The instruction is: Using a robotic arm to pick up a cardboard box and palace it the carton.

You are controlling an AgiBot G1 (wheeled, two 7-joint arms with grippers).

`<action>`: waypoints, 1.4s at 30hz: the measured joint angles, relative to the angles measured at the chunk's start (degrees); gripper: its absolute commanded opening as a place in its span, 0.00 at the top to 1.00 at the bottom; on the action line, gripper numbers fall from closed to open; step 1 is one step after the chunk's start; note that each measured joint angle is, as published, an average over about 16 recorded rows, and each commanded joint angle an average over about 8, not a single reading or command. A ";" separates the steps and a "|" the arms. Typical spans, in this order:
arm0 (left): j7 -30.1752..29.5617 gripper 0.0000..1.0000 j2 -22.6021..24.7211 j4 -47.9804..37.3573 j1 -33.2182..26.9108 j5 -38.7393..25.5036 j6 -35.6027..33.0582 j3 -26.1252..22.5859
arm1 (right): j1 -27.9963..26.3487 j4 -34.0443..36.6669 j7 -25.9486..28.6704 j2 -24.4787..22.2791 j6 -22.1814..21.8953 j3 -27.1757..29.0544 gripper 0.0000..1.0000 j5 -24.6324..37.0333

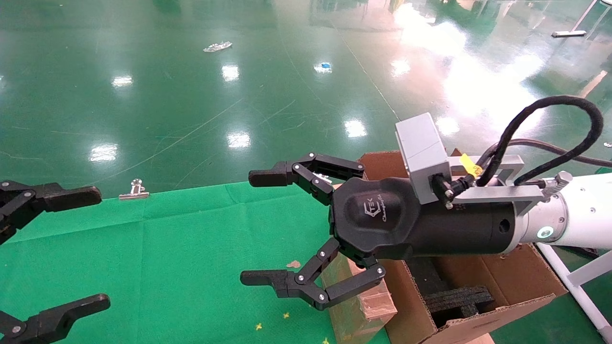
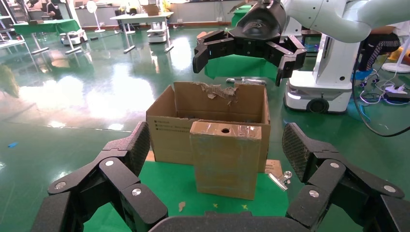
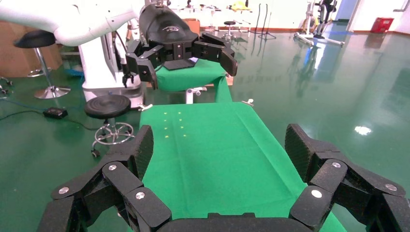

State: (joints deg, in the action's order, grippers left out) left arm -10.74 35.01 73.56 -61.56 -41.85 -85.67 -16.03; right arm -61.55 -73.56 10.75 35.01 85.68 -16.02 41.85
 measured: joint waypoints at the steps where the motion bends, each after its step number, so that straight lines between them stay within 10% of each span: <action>1: 0.00 0.00 0.00 0.00 0.00 0.00 0.00 0.00 | 0.00 0.00 0.00 0.00 0.00 0.00 0.00 0.00; 23: 0.04 0.00 0.00 -0.05 -0.04 0.02 -0.01 -0.06 | -2.57 -3.18 4.51 1.33 1.14 -6.86 0.00 10.34; 42: 0.09 0.00 -0.04 -0.06 -0.06 0.08 0.02 -0.14 | -28.05 -4.28 8.57 3.96 4.86 -30.14 0.00 31.71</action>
State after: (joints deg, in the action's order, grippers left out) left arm -10.66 34.97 73.50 -61.61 -41.77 -85.66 -16.17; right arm -89.61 -77.84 19.31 38.97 90.55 -46.16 73.55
